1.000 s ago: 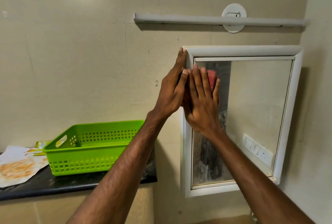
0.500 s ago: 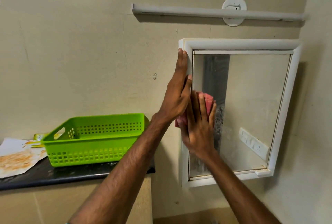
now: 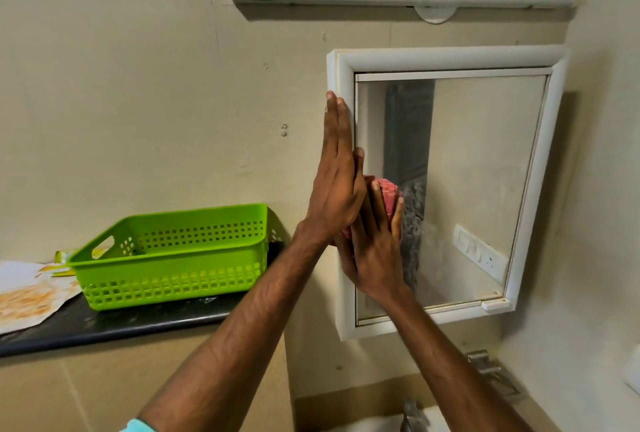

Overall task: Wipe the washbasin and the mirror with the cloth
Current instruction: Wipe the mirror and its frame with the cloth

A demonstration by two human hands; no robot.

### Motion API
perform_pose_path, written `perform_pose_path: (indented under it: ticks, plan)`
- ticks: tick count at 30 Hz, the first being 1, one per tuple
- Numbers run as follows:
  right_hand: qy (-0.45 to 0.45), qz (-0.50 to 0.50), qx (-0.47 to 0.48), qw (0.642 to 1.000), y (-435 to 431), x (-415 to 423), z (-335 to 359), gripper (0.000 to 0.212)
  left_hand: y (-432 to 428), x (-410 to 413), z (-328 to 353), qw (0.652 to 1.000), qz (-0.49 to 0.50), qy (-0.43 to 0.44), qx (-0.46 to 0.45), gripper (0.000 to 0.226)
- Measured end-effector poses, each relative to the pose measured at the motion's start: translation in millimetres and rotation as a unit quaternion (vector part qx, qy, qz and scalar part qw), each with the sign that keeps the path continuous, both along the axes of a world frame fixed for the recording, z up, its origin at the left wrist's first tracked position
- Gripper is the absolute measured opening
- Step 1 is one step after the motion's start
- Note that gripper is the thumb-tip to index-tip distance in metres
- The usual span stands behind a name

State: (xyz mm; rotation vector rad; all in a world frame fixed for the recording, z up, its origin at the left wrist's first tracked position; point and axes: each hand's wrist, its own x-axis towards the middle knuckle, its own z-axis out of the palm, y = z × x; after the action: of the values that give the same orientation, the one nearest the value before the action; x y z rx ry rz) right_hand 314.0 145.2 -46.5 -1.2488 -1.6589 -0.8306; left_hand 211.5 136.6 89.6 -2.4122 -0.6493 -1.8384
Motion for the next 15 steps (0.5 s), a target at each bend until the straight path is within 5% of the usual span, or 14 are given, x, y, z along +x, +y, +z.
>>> perform_pose_path:
  ticks: [8, 15]
  plan:
    - [0.017, -0.044, 0.048, 0.998, 6.9, 85.5, 24.1, 0.089, 4.5, 27.7, -6.4, 0.997, 0.074, -0.034, -0.003, 0.069]
    - [0.240, -0.143, 0.078, 0.957, 9.9, 143.0, 53.3, 0.071, 5.5, 29.4, -5.7, 0.995, 0.092, -0.032, 0.006, 0.072]
